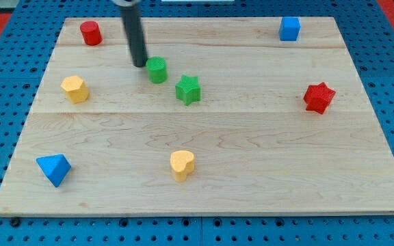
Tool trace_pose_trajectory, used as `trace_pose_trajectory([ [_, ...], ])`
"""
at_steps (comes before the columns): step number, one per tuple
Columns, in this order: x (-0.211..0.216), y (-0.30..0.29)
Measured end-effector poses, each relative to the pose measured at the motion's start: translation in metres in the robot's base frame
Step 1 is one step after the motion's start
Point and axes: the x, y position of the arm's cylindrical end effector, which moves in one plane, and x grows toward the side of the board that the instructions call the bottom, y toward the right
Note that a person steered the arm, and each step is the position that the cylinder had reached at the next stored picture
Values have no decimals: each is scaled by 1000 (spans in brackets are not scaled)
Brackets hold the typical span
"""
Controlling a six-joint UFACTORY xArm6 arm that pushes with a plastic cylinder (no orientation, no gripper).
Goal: Move the red circle into the red star
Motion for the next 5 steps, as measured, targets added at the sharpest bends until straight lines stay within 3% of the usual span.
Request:
trace_pose_trajectory([
  [1, 10, 17],
  [2, -31, 29],
  [3, -45, 71],
  [5, -147, 29],
])
